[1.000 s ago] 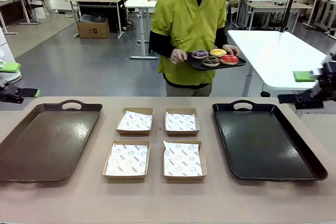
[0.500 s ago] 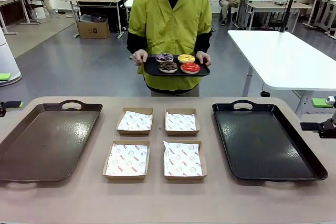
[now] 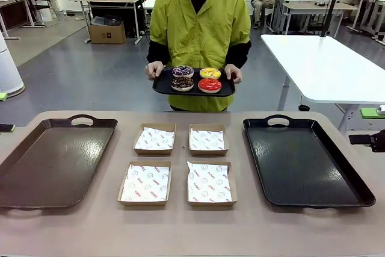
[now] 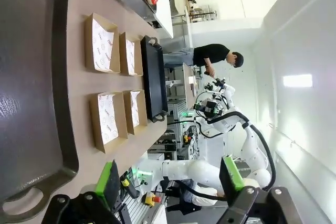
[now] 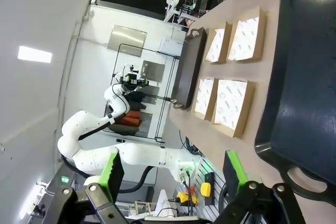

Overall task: Individually package the donuts and arrange them on the tray.
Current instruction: Pick up one Paper togo box.

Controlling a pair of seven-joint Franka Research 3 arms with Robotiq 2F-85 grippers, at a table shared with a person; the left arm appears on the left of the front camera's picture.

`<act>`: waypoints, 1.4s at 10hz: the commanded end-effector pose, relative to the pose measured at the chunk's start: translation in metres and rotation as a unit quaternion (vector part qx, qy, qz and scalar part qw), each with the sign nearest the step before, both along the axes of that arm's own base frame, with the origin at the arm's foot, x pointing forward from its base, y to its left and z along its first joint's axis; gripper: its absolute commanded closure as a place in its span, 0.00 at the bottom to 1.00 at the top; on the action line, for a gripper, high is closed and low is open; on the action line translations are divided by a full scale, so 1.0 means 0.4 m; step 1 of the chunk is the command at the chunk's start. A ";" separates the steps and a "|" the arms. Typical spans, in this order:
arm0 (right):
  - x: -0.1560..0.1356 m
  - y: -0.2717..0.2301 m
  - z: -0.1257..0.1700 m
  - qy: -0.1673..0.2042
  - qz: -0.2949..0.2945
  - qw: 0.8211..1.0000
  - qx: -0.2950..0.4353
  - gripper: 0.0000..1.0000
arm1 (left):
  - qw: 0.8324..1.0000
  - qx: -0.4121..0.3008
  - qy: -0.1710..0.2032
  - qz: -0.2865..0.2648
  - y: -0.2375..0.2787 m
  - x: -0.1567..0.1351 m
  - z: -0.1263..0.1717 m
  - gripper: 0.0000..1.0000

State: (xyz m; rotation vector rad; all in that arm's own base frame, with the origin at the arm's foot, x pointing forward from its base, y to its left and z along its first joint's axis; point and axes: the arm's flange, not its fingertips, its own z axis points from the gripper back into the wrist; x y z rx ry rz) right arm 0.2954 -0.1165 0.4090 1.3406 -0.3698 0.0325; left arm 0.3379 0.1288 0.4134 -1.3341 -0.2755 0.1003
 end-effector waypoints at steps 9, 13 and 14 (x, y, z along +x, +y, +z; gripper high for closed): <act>0.000 -0.006 -0.011 0.003 -0.002 1.000 0.008 0.00 | 1.000 -0.004 -0.001 0.003 -0.002 0.005 -0.003 0.00; 0.000 -0.006 -0.011 0.003 -0.002 1.000 0.008 0.00 | 1.000 -0.004 -0.001 0.003 -0.002 0.005 -0.003 0.00; 0.000 -0.006 -0.011 0.003 -0.002 1.000 0.008 0.00 | 1.000 -0.004 -0.001 0.003 -0.002 0.005 -0.003 0.00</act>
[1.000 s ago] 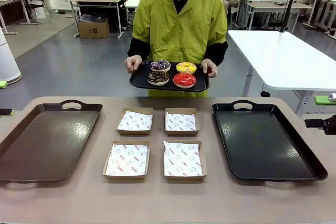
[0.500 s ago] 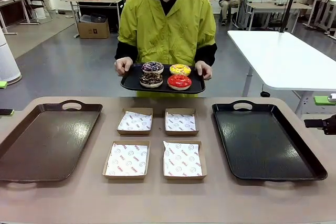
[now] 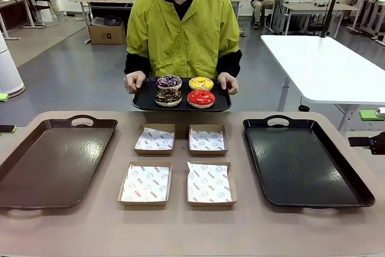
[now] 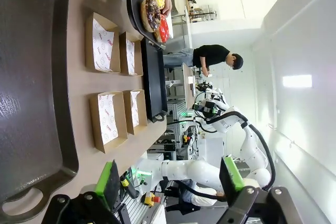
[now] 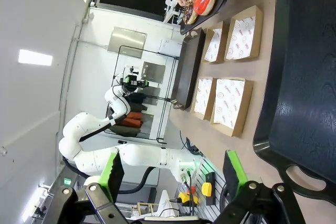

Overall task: Individually package the donuts and arrange them on the tray.
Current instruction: Pick up one Paper togo box.

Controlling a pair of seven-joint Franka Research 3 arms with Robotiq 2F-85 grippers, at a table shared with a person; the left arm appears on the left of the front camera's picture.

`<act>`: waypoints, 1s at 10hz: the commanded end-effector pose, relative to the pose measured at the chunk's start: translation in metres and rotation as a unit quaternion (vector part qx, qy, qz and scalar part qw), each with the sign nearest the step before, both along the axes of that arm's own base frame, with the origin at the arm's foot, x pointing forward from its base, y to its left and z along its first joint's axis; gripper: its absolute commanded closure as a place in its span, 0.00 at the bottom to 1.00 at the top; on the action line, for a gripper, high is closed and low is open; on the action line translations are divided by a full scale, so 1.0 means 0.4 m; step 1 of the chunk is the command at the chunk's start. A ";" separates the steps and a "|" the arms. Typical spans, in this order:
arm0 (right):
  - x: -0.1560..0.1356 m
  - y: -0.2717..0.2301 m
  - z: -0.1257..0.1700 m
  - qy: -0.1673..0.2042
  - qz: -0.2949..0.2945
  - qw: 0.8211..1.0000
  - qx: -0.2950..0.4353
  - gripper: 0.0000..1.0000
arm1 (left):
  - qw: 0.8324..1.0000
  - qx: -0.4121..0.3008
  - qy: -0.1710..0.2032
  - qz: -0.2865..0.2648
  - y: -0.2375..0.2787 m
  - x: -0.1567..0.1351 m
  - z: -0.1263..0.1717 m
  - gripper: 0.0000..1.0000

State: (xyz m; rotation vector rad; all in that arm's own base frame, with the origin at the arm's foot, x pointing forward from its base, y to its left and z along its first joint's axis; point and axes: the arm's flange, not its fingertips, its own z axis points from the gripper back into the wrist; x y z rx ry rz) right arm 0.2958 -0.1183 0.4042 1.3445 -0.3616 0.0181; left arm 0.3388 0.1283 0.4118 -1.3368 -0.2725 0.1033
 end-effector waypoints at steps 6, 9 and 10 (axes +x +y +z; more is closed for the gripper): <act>-0.001 -0.001 0.001 -0.004 0.001 1.000 0.005 0.00 | 1.000 -0.003 -0.003 0.003 -0.001 0.003 0.001 0.00; -0.001 -0.001 0.001 -0.004 0.001 1.000 0.005 0.00 | 1.000 0.000 0.000 0.000 0.000 0.000 0.000 0.00; -0.001 -0.001 0.001 -0.004 0.001 1.000 0.005 0.00 | 0.998 0.061 0.002 0.008 -0.048 0.006 0.047 0.00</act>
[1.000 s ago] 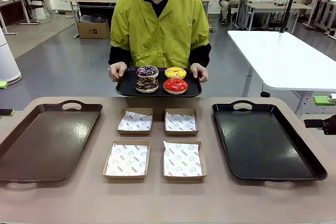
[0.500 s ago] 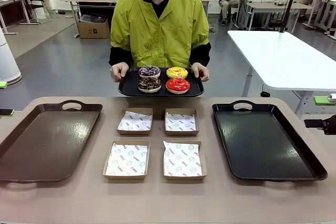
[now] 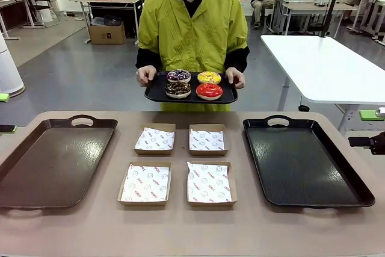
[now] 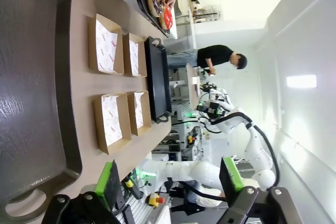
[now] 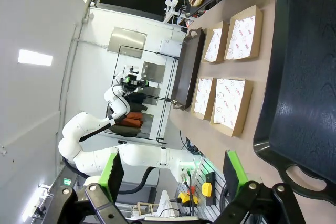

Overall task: Individually package the donuts and arrange them on the tray.
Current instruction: Pick up one Paper togo box.

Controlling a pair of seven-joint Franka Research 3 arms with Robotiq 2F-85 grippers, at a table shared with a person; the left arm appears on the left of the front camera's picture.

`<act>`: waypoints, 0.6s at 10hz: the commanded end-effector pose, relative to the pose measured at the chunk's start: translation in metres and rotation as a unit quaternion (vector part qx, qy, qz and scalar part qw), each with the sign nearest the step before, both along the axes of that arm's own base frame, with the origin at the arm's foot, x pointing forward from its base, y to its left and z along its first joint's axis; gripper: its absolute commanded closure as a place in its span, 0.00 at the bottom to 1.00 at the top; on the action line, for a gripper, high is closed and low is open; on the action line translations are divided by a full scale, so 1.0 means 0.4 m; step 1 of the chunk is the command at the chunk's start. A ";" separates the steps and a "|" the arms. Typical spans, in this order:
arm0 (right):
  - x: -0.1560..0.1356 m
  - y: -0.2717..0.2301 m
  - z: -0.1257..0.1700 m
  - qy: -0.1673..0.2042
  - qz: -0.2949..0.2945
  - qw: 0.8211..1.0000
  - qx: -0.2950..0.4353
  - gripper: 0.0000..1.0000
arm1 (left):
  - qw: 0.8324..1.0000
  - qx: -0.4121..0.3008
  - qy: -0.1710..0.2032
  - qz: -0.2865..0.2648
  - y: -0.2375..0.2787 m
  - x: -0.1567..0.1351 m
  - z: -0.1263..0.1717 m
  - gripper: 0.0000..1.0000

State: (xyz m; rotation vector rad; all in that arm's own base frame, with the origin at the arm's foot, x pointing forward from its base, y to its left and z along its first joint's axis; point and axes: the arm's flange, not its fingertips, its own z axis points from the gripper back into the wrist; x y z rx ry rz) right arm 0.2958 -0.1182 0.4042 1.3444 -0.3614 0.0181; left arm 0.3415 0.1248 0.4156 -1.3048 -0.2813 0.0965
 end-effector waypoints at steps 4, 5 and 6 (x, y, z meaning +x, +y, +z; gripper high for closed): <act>-0.001 -0.001 0.001 -0.004 0.001 1.000 0.005 0.00 | 0.955 0.285 0.021 -0.080 -0.361 0.059 0.269 0.00; -0.001 -0.001 0.001 -0.004 0.001 1.000 0.005 0.00 | 0.939 0.331 0.033 -0.090 -0.445 0.082 0.275 0.00; -0.001 -0.001 0.001 -0.004 0.001 1.000 0.005 0.00 | 0.919 0.378 0.050 -0.102 -0.539 0.077 0.248 0.00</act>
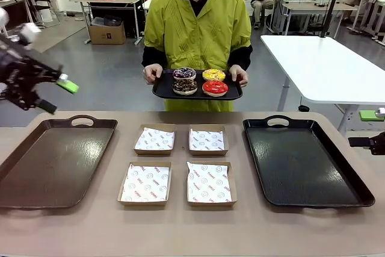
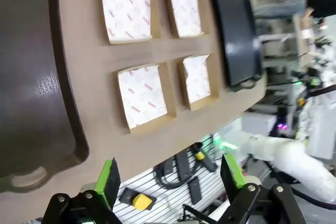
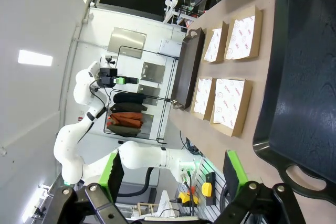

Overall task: Individually package the donuts and arrange them on the tray.
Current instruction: Pick up one Paper togo box.

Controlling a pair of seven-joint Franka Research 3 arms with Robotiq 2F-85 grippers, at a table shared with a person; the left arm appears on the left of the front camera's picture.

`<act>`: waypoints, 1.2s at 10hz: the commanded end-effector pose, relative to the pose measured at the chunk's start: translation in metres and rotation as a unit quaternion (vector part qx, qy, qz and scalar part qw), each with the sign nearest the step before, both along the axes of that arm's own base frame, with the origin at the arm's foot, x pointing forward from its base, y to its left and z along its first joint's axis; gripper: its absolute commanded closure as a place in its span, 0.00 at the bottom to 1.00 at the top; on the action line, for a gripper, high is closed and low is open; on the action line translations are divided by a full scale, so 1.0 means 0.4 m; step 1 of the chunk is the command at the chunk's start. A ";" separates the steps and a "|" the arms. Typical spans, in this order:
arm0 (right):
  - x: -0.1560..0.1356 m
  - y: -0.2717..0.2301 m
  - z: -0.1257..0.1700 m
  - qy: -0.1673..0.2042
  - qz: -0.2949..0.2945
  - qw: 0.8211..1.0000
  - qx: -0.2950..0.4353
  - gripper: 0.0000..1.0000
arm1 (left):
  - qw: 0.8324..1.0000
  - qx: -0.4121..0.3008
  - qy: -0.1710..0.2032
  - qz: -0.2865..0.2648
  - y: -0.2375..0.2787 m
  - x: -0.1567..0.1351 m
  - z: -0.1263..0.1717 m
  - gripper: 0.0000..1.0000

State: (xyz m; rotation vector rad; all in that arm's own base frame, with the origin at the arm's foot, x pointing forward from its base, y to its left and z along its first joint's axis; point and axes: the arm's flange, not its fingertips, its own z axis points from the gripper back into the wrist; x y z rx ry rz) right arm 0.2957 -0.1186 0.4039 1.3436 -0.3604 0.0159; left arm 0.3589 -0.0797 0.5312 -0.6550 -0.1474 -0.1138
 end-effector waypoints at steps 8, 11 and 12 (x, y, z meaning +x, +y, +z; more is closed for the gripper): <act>-0.001 -0.001 0.002 -0.005 0.001 1.000 0.006 0.00 | 0.964 0.263 0.048 -0.017 -0.338 0.075 -0.431 0.00; -0.001 -0.001 0.002 -0.005 0.001 1.000 0.006 0.00 | 0.966 0.249 0.054 -0.036 -0.330 0.078 -0.438 0.00; -0.001 -0.001 0.002 -0.005 0.001 1.000 0.006 0.00 | 0.966 0.249 0.054 -0.036 -0.330 0.078 -0.438 0.00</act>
